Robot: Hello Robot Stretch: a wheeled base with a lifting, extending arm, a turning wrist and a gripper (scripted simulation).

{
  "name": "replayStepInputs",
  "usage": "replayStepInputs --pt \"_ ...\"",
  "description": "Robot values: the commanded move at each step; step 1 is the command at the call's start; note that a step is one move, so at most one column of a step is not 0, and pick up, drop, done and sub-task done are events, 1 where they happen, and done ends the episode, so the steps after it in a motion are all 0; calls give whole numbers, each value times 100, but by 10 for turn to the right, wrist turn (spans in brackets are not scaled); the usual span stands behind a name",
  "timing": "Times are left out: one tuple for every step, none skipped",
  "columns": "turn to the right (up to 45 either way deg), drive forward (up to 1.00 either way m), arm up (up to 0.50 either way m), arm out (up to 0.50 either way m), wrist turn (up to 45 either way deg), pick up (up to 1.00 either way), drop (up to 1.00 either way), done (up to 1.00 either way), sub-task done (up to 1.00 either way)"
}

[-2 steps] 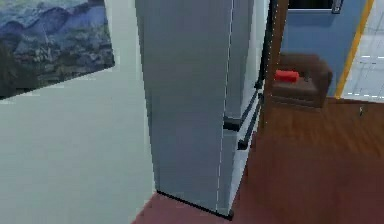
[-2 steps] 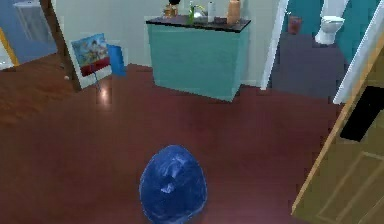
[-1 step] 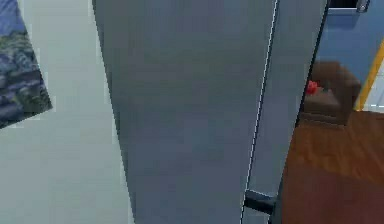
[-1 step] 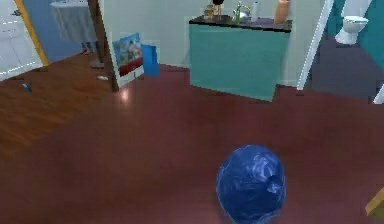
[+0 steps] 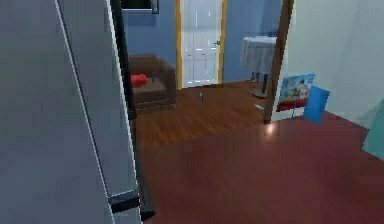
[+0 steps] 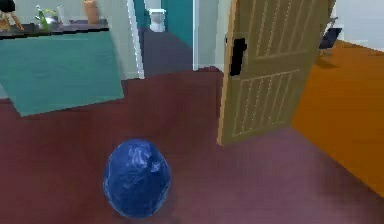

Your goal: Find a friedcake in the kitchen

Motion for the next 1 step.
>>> replayStepInputs --pt "330 0 0 0 0 0 0 0 0"
